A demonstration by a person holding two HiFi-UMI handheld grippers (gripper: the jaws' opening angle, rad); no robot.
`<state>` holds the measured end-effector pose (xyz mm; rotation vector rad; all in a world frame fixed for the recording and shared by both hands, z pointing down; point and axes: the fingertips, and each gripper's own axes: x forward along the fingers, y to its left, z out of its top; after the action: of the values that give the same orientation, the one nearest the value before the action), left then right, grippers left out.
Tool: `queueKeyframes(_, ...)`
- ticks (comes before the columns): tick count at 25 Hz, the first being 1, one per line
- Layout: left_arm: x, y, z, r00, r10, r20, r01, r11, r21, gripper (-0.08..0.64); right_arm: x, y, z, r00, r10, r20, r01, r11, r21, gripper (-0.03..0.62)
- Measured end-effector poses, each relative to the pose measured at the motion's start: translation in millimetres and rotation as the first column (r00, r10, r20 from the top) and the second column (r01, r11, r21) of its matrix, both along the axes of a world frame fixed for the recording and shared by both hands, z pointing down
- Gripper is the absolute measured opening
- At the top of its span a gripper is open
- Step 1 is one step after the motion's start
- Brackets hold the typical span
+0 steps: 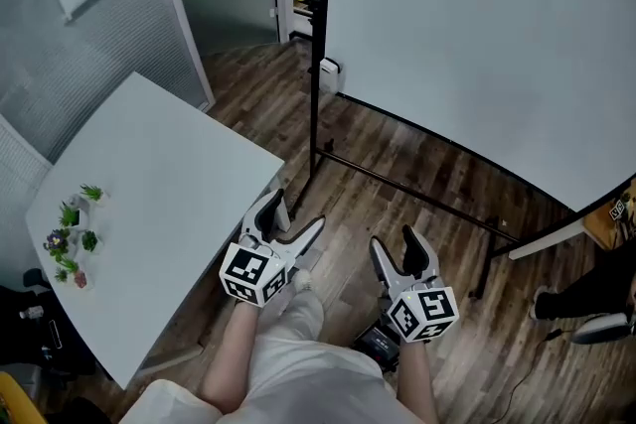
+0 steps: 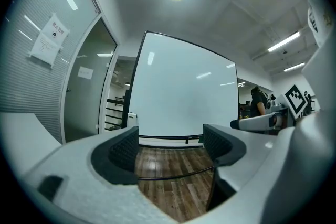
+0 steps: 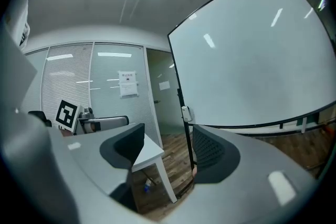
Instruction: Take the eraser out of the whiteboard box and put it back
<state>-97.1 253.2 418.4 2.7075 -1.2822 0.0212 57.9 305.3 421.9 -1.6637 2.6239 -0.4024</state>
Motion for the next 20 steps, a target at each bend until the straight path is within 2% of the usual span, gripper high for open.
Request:
queueKeyframes(5, -21.7, -116.8, -9.3, 1.0, -0.02, 0.006, 0.02, 1.0, -0.003, 0.368, -21.7, -117.8, -3.8, 1.0, -0.026, 0.005, 0.026, 1.0, -0.016, 0.29)
queueKeyframes(9, -32.5, -190.9, -7.3, 1.0, -0.022, 0.002, 0.022, 1.0, -0.014, 0.365, -27.9, -186.0, 3.0, 1.0, -0.023, 0.012, 0.023, 0.999, -0.043, 0.288)
queueKeyframes(15, -34.7, -259.2, -0.6, 1.0, -0.004, -0.007, 0.003, 1.0, -0.028, 0.364, -29.0, -246.9, 2.9, 1.0, 0.001, 0.009, 0.0, 0.999, -0.046, 0.288)
queueKeyframes(20, -34.7, -283.3, -0.7, 1.0, -0.007, -0.029, 0.006, 1.0, -0.024, 0.364, -23.8, -266.9, 4.2, 1.0, 0.017, 0.012, -0.016, 0.998, -0.054, 0.285)
